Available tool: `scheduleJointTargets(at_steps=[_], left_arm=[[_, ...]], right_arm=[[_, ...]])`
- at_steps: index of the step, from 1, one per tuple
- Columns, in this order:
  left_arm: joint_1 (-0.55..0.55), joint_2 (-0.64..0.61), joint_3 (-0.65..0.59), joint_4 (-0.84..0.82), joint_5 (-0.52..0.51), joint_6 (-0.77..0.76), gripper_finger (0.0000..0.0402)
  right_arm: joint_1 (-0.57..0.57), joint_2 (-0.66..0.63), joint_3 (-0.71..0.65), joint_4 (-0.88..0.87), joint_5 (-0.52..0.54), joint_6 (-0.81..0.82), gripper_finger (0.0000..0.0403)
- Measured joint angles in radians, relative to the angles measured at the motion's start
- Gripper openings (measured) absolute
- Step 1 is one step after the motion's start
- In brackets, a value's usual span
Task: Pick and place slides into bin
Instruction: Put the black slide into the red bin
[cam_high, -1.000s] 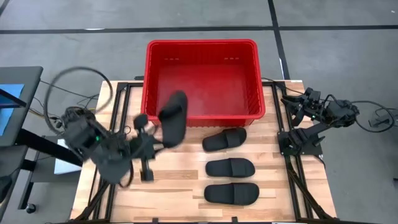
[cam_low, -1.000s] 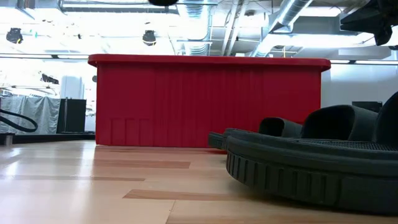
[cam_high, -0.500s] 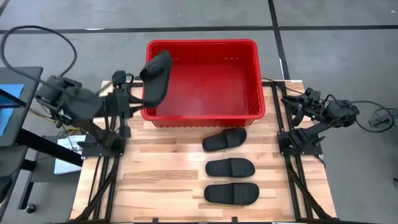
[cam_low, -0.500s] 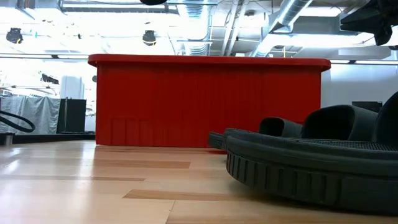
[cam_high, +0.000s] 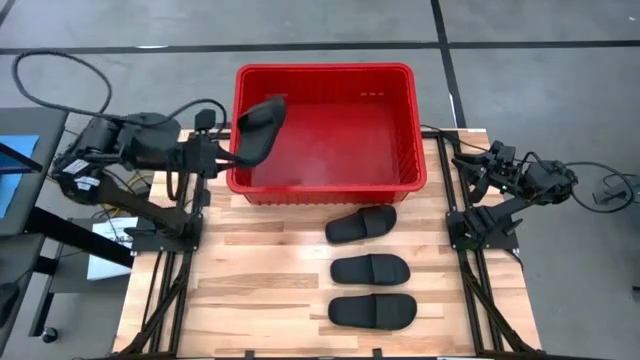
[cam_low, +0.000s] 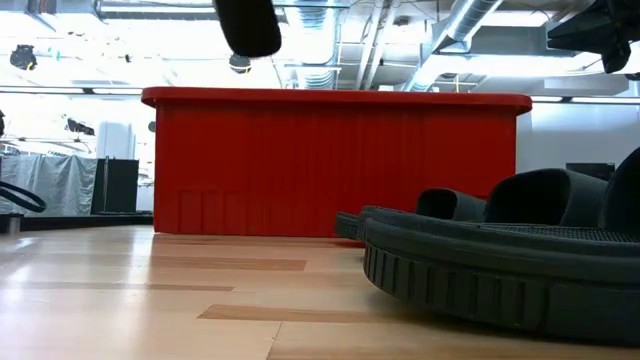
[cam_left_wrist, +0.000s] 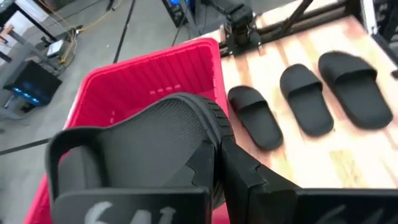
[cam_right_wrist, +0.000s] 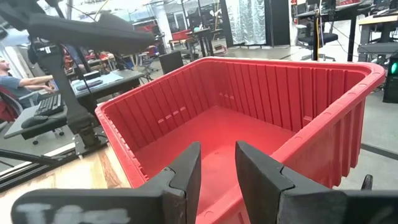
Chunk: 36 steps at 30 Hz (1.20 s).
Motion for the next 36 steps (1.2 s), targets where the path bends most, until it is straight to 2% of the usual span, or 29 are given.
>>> scheduleJointTargets(at_steps=[7, 14, 21, 31, 36], left_arm=[[0.207, -0.182, -0.330, 0.192, 0.158, 0.060, 0.0000], [0.354, -0.211, -0.529, 0.292, 0.318, 0.130, 0.0000], [0.443, -0.156, -0.587, 0.337, 0.321, 0.260, 0.0000], [0.650, 0.001, -0.589, 0.342, 0.486, 0.440, 0.0000], [0.707, 0.075, -0.589, 0.362, 0.506, 0.515, 0.0000]], right_arm=[[0.000, 0.000, 0.000, 0.000, 0.000, 0.000, 0.0091], [0.000, 0.000, 0.000, 0.000, 0.000, 0.000, 0.0091], [0.000, 0.000, 0.000, 0.000, 0.000, 0.000, 0.0091], [0.000, 0.000, 0.000, 0.000, 0.000, 0.000, 0.0091], [0.000, 0.000, 0.000, 0.000, 0.000, 0.000, 0.0091]])
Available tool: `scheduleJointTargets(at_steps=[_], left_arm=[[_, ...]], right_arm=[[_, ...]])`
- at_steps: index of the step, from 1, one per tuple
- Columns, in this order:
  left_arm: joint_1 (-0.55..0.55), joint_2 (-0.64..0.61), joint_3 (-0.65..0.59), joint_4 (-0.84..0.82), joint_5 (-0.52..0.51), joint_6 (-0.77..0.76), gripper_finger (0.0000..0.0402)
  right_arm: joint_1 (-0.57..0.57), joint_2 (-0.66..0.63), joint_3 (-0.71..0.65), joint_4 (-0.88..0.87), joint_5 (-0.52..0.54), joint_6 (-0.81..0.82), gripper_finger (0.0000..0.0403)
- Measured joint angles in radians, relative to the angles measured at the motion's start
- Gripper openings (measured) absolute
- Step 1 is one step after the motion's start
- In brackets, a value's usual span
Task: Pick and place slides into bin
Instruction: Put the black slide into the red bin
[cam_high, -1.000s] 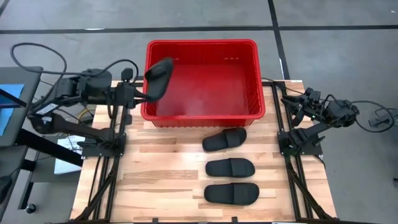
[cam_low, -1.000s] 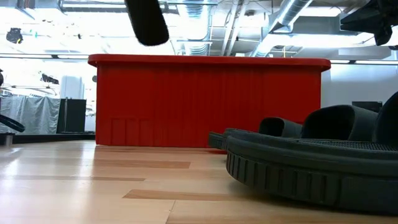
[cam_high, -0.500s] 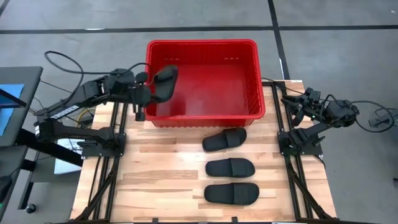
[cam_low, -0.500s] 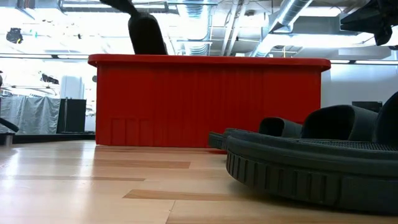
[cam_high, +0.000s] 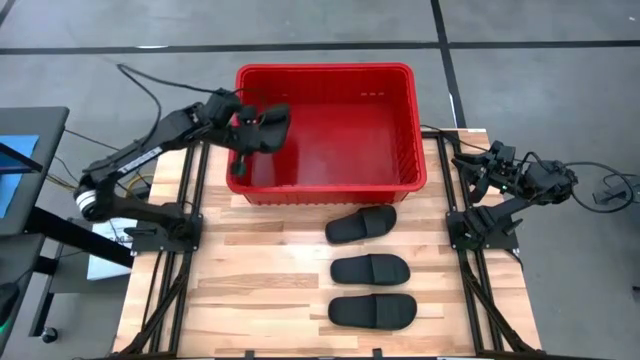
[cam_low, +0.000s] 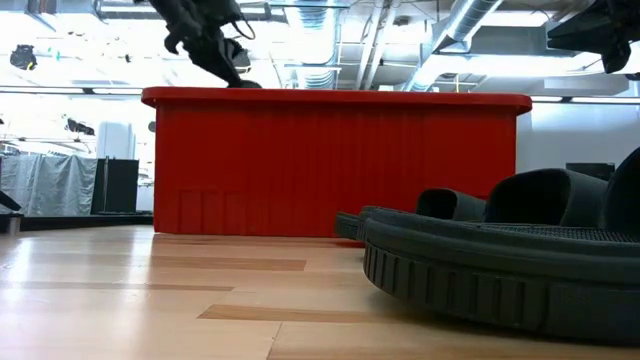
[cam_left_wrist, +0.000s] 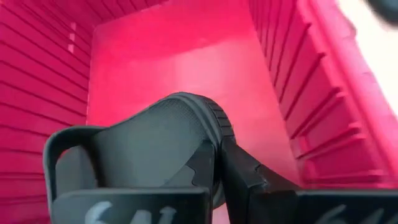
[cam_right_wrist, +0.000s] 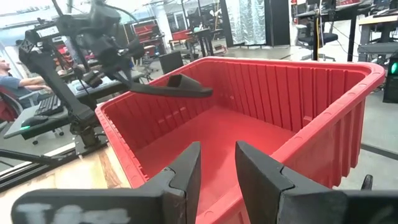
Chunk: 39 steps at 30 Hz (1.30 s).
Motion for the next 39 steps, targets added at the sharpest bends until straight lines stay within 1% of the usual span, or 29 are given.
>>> scheduleJointTargets(at_steps=[6, 11, 18, 22, 26, 34, 39], left_arm=[[0.030, 0.080, 0.000, 0.035, 0.013, 0.054, 0.0000], [0.049, 0.138, 0.000, 0.032, -0.004, 0.072, 0.0000], [0.103, 0.150, 0.000, 0.029, -0.013, 0.096, 0.0000], [0.136, 0.150, 0.000, 0.032, 0.001, 0.107, 0.0000], [0.139, 0.161, 0.000, 0.041, -0.002, 0.120, 0.0000], [0.138, 0.235, 0.000, 0.039, -0.020, 0.124, 0.0000], [0.145, 0.248, 0.000, 0.038, -0.033, 0.133, 0.0000]], right_arm=[[0.000, 0.000, 0.000, 0.000, 0.000, 0.000, 0.0091], [0.000, 0.000, 0.000, 0.000, 0.000, 0.000, 0.0091], [0.000, 0.000, 0.000, 0.000, 0.000, 0.000, 0.0091], [0.000, 0.000, 0.000, 0.000, 0.000, 0.000, 0.0091], [0.000, 0.000, 0.000, 0.000, 0.000, 0.000, 0.0091], [0.000, 0.000, 0.000, 0.000, 0.000, 0.000, 0.0091], [0.000, 0.000, 0.000, 0.000, 0.000, 0.000, 0.0091]])
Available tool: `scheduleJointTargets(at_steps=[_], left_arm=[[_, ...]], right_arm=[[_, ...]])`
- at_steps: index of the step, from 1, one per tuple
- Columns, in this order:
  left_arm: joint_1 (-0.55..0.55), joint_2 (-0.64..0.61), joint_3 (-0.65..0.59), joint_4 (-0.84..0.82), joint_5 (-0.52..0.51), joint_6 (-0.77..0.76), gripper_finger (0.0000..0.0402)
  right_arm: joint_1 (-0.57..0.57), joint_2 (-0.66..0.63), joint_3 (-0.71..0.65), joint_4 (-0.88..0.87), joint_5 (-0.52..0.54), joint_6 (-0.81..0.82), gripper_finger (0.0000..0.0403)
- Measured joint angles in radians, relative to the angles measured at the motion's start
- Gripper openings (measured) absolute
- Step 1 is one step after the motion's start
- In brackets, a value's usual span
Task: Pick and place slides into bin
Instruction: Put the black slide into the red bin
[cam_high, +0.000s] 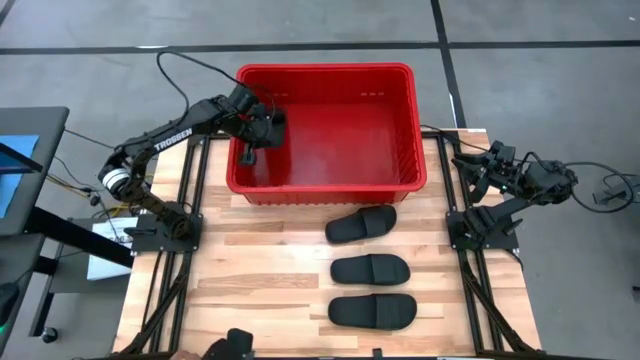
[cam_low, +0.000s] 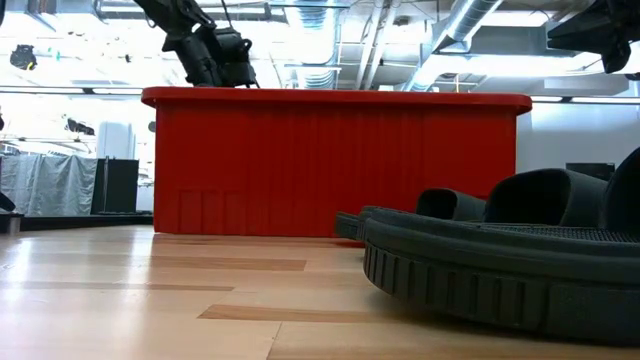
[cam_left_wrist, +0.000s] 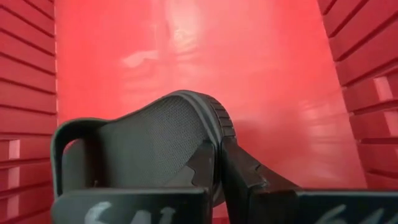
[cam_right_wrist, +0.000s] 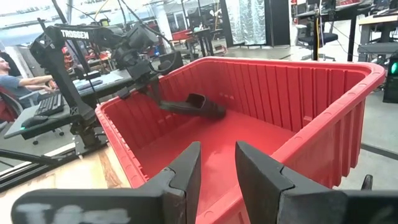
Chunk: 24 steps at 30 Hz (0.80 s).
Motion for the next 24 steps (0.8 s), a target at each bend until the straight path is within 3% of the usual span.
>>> scheduleJointTargets(at_steps=[11, 24], left_arm=[[0.013, 0.000, 0.000, 0.013, -0.004, -0.016, 0.0004], [0.007, 0.081, 0.001, -0.014, -0.010, -0.014, 0.0063]], right_arm=[[0.000, 0.000, 0.000, 0.000, 0.000, 0.000, 0.0091], [0.000, 0.000, 0.000, 0.000, 0.000, 0.000, 0.0091]])
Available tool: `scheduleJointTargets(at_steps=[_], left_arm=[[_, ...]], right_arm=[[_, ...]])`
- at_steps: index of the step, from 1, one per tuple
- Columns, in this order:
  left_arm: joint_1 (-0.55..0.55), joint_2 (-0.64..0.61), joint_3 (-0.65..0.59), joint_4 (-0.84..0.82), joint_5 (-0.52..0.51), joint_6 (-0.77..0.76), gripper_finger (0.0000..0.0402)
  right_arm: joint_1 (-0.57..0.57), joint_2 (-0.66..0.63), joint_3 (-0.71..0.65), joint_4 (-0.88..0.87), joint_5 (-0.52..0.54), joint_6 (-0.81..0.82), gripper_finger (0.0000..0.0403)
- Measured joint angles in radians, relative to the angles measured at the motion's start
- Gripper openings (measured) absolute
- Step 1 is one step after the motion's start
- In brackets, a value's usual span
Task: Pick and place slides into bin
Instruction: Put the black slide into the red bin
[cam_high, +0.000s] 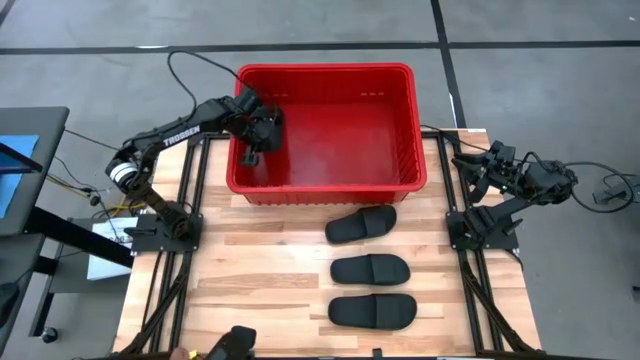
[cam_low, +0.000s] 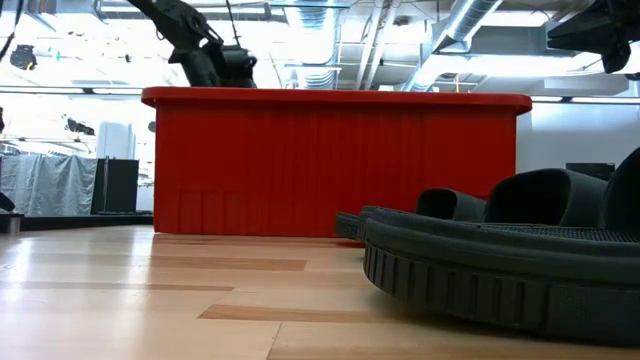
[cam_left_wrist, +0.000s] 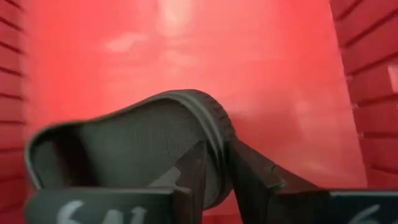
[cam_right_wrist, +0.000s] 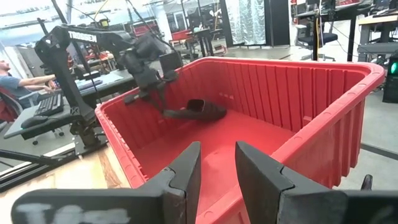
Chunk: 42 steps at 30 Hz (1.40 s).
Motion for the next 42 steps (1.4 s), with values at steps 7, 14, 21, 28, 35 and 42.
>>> scheduleJointTargets(at_steps=[7, 14, 21, 28, 35, 42], left_arm=[[-0.003, 0.032, 0.000, -0.014, -0.022, 0.003, 0.0098], [-0.003, 0.030, 0.000, -0.021, -0.017, 0.005, 0.0131], [-0.025, 0.029, 0.001, -0.023, -0.083, 0.003, 0.0157], [-0.061, -0.032, 0.074, -0.017, -0.147, -0.040, 0.0160], [-0.093, -0.133, 0.237, -0.014, -0.147, -0.157, 0.0160], [-0.127, -0.252, 0.401, -0.014, 0.014, -0.407, 0.0160]], right_arm=[[0.000, 0.000, 0.000, 0.000, 0.000, 0.000, 0.0091], [0.000, 0.000, 0.000, 0.000, 0.000, 0.000, 0.0091], [0.000, 0.000, 0.000, 0.000, 0.000, 0.000, 0.0091], [0.000, 0.000, 0.000, 0.000, 0.000, 0.000, 0.0091], [0.000, 0.000, 0.000, 0.000, 0.000, 0.000, 0.0091], [0.000, 0.000, 0.000, 0.000, 0.000, 0.000, 0.0091]])
